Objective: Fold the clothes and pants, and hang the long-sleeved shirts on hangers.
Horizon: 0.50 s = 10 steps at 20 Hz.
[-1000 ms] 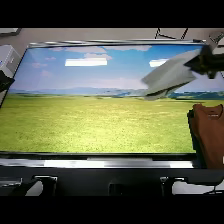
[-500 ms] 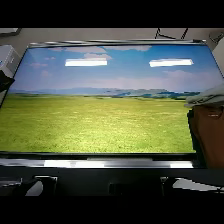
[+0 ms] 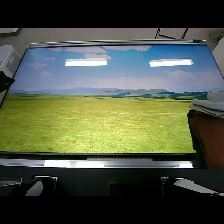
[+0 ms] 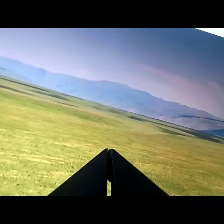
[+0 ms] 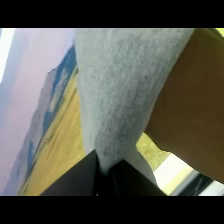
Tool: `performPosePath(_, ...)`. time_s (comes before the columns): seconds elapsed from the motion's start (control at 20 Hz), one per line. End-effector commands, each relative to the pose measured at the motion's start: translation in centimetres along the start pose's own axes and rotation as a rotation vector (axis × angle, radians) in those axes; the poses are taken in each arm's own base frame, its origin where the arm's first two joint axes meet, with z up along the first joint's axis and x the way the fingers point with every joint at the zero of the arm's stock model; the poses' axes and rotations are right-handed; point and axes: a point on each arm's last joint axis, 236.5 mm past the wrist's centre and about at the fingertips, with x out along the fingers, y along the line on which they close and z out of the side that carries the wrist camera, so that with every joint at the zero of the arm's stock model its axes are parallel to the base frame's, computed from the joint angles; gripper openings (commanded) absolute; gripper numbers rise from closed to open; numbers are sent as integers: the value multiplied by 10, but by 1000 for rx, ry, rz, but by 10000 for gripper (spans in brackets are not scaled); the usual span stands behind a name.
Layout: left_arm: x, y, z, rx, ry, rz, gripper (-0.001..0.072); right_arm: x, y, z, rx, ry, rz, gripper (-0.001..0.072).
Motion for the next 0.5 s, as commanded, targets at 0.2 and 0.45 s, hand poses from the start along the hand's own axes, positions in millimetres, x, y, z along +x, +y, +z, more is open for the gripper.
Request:
performPosePath(0.2,0,0,-1,16,2,0,22,29,-170,-86,111,226,-567,51)
performPosePath(0.45,0,0,-1,16,4,-1,22,58,-201,-102,115,258,-618,243)
